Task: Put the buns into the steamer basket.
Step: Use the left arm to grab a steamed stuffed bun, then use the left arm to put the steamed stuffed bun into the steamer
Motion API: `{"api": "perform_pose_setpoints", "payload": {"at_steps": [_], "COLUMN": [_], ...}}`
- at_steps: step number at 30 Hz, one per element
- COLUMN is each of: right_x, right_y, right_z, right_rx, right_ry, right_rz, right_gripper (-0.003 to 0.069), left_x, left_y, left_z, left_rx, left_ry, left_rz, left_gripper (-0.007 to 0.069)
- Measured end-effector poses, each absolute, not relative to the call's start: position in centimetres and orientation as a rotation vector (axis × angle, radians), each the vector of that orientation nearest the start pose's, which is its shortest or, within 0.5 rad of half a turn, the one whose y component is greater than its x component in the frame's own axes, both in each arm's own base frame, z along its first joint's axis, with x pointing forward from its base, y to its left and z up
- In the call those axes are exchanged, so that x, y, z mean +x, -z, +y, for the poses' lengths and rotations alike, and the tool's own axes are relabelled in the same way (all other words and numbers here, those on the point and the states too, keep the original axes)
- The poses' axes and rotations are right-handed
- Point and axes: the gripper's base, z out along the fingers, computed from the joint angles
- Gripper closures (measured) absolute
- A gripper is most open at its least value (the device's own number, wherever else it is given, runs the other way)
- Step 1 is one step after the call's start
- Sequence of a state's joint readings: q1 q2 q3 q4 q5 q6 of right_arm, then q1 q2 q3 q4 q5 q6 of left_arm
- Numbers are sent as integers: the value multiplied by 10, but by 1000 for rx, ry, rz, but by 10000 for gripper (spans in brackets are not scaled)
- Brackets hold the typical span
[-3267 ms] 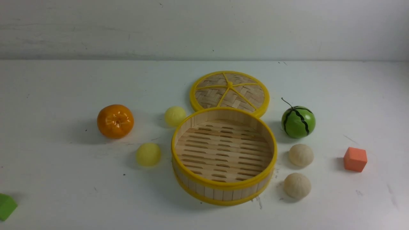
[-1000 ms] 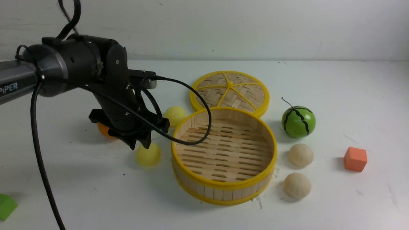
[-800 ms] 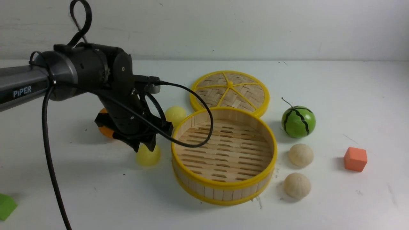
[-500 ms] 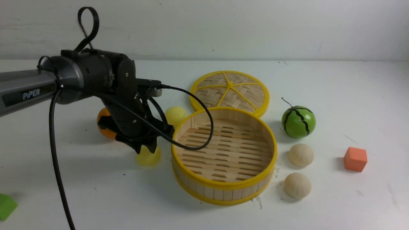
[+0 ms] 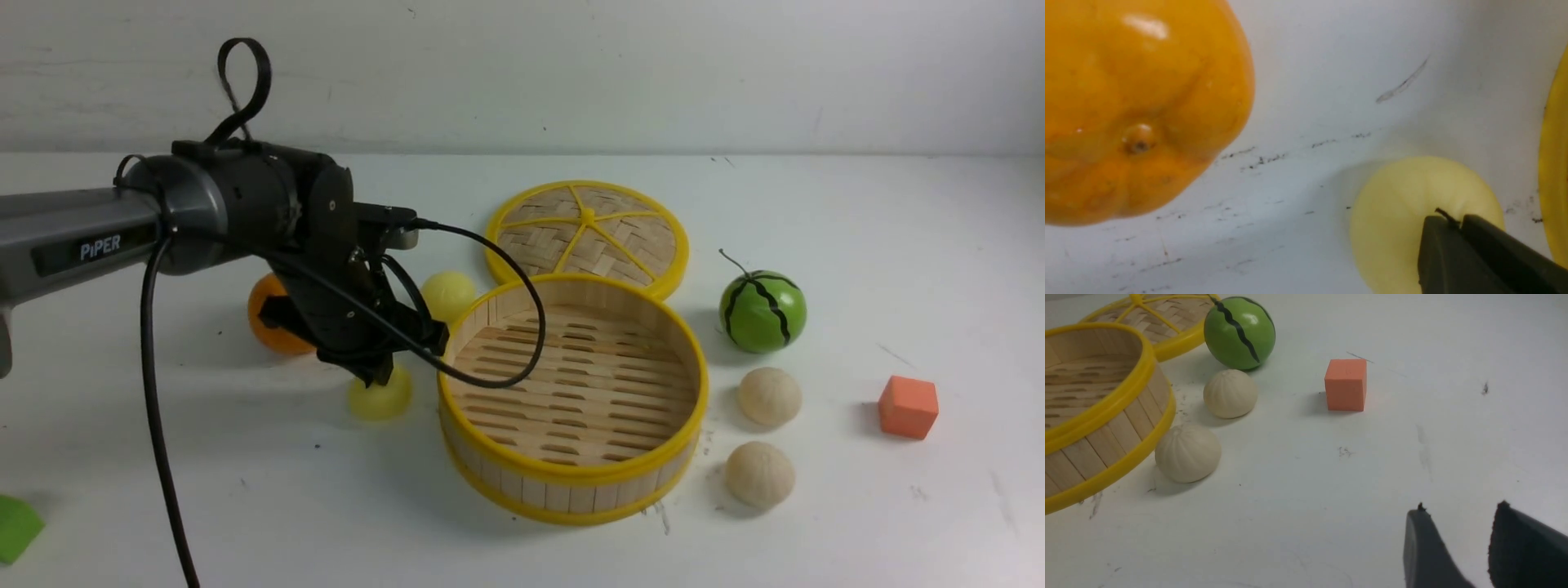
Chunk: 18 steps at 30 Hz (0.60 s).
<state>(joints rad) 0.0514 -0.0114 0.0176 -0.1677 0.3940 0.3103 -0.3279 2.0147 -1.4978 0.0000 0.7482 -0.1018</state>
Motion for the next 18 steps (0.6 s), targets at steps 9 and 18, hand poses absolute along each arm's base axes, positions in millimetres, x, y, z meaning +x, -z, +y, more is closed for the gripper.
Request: {"api": "perform_pose_setpoints", "payload": {"at_steps": [9, 18], "right_x": [52, 52], "right_y": [-173, -173], "right_z": [-3, -3], "right_rx": [141, 141], "right_ry": [-82, -82], "right_rz": [1874, 1874], "right_gripper": [418, 418], "left_x": [404, 365], "left_y": [-243, -306], "left_z": [-140, -215], "left_rx": [394, 681], "left_ry": [57, 154], "left_rz": [2698, 2500], "left_gripper": [638, 638]}}
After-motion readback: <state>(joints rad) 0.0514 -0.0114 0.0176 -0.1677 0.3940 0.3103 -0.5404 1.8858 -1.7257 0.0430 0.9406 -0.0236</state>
